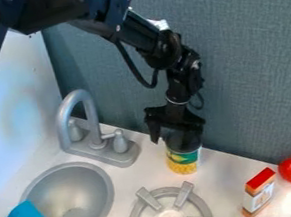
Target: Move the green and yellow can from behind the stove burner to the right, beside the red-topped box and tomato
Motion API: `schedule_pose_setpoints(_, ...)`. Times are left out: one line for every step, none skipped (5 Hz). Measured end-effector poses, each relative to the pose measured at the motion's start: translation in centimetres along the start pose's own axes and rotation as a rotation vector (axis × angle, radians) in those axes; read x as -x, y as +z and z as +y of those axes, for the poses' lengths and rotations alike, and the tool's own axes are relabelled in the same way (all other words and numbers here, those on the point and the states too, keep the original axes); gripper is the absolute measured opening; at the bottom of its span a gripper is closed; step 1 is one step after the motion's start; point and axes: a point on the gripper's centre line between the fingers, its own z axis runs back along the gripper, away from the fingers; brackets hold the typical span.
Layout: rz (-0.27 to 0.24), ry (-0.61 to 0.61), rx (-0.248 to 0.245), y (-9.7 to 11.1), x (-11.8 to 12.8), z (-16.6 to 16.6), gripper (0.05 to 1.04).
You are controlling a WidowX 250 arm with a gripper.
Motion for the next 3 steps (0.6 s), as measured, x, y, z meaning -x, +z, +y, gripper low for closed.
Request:
schedule_pose_setpoints(0.007, -0.004, 0.026, 0.2, 0.3, -1.2, 1.000)
schedule_pose_setpoints(0.001, -0.049, 0.058, 0.4, 0.6, -3.4, 1.000)
schedule_pose_setpoints(-0.002, -0.084, 0.072, 0.8, 1.2, -5.3, 0.999)
